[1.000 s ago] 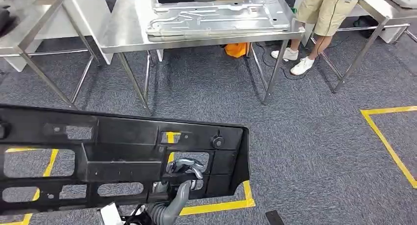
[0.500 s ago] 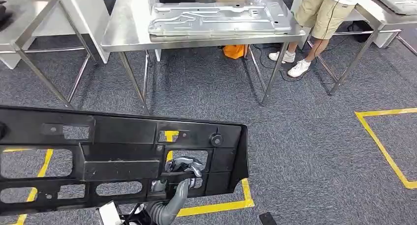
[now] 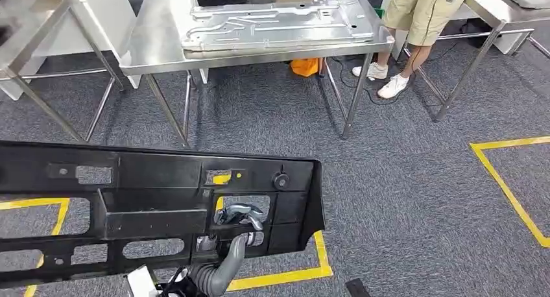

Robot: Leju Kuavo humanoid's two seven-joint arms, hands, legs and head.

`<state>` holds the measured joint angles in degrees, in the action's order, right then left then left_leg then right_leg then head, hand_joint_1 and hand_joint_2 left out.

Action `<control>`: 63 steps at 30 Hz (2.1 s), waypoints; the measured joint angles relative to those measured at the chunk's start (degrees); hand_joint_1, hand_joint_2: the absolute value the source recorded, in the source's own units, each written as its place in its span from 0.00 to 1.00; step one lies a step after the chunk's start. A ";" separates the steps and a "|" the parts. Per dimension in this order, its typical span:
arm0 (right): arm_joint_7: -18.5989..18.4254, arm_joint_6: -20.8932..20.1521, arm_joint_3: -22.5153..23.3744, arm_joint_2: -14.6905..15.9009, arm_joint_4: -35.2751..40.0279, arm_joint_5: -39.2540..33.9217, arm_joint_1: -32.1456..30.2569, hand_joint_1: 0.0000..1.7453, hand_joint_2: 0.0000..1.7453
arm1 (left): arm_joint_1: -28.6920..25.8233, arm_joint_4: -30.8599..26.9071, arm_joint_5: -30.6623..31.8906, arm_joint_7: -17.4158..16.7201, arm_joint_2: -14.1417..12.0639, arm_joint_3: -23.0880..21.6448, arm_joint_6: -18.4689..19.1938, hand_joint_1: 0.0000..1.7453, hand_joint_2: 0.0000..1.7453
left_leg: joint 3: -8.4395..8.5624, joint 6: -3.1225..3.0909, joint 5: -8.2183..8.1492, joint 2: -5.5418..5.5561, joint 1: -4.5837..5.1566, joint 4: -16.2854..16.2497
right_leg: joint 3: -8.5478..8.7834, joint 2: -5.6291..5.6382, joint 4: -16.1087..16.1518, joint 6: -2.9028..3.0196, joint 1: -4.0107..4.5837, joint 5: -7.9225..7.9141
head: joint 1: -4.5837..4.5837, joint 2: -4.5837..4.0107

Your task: Take the parts from the cabinet and place them on the table.

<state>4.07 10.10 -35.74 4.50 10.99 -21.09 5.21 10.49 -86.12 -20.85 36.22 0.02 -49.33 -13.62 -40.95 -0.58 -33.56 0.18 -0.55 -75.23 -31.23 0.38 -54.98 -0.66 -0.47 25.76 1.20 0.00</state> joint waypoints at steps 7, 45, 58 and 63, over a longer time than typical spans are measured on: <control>0.07 0.00 -0.09 -0.24 0.00 -0.13 0.06 0.00 0.00 | 0.05 -0.20 -0.17 -0.07 -0.04 0.48 -0.17 1.00 1.00 | 7.01 -2.81 10.33 0.00 1.64 19.78 | 2.99 0.25 0.47 -1.26 0.20 2.60 | -0.07 0.00; 0.59 -1.84 -1.70 0.28 0.02 -0.39 -0.29 0.00 0.00 | -0.46 -1.42 -0.11 0.63 -0.35 0.79 0.11 1.00 1.00 | 8.00 -3.46 9.99 0.02 0.25 20.15 | -8.37 0.26 -15.89 -3.12 -0.57 7.02 | 0.39 0.00; -0.33 -1.81 -2.51 0.33 0.02 -0.13 -0.20 0.00 0.00 | -0.41 -1.46 0.08 1.05 -0.37 0.83 0.57 1.00 1.00 | 6.88 -1.13 5.20 1.01 0.26 14.71 | -1.04 0.38 0.52 -0.67 -0.32 -1.58 | 0.11 0.00; -0.20 -1.81 -2.54 0.35 0.02 -0.66 -0.25 0.00 0.00 | -0.74 -1.46 0.06 1.05 -0.50 0.83 0.52 1.00 1.00 | 1.12 -0.45 2.13 0.79 0.03 3.21 | -0.97 0.01 0.49 -0.57 -0.27 -1.47 | 0.04 0.00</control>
<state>3.87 8.28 -38.27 4.85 11.02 -21.75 4.96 9.75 -87.58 -20.79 37.27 -0.48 -48.50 -13.09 -39.83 -1.03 -31.43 0.96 -0.52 -72.02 -32.20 0.39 -54.49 -1.23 -0.74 24.30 1.25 0.00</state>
